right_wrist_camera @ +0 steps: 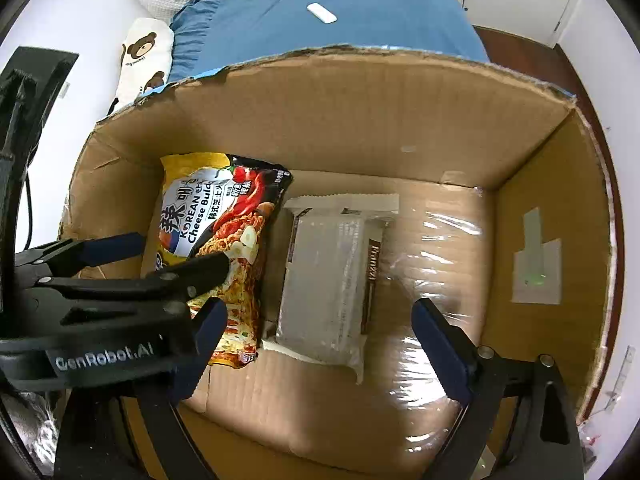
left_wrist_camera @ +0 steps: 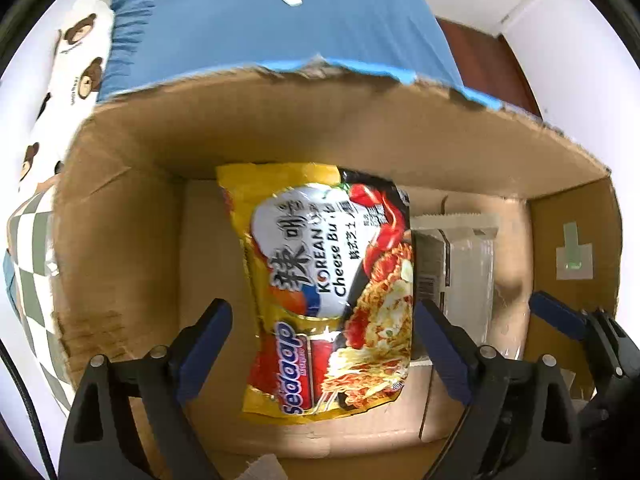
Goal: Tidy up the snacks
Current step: 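Carry both packs into the cardboard box and open both tools, then grasp the orange Cuicuijiao bag with left tool while right tool grasps yellow chip bag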
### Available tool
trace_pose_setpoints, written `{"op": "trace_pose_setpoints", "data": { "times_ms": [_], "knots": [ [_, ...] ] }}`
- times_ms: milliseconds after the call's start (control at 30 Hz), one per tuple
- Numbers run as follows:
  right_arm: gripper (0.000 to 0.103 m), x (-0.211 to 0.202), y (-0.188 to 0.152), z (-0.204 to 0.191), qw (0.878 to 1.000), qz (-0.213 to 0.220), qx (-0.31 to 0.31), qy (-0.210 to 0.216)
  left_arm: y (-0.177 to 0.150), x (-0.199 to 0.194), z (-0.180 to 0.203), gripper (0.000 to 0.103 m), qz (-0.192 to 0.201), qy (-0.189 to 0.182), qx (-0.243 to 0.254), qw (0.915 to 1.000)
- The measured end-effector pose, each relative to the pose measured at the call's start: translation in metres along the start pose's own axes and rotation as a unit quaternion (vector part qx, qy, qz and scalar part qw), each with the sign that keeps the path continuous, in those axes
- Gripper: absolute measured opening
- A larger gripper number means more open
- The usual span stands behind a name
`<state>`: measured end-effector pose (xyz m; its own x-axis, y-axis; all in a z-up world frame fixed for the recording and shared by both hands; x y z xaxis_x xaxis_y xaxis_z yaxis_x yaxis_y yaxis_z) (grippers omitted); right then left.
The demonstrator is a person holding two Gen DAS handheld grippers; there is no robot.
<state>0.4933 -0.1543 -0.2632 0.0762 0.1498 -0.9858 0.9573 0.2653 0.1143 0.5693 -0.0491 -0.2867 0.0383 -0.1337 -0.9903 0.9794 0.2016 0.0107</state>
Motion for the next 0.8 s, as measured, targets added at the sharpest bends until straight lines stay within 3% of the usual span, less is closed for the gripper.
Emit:
{"op": "trace_pose_setpoints", "data": {
  "times_ms": [100,333,800],
  "knots": [
    [0.096,-0.008,-0.005,0.002,1.0,-0.007,0.007,-0.02,0.0,-0.016,-0.007,0.093,0.031,0.009,-0.001,0.9995],
    [0.096,-0.032,-0.02,-0.002,0.999,0.0,0.026,-0.04,-0.037,-0.054,-0.01,0.093,0.085,0.014,0.009,0.9962],
    [0.096,-0.107,-0.063,-0.029,0.994,0.077,0.02,-0.076,-0.087,-0.133,-0.024,0.093,0.171,-0.013,0.011,0.9851]
  ]
}}
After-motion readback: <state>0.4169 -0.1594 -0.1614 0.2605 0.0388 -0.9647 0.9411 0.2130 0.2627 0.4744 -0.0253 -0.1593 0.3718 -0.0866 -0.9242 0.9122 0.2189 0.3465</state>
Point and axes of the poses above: each gripper's, at about its wrist camera, not at the fingertips, and x roughly the way its jaws point, z to its right, y to its top, the point moved 9 cm from there along x, roughly the way its jaws point, and after that the axes turned 11 degrees about -x, right-handed, at the moved point
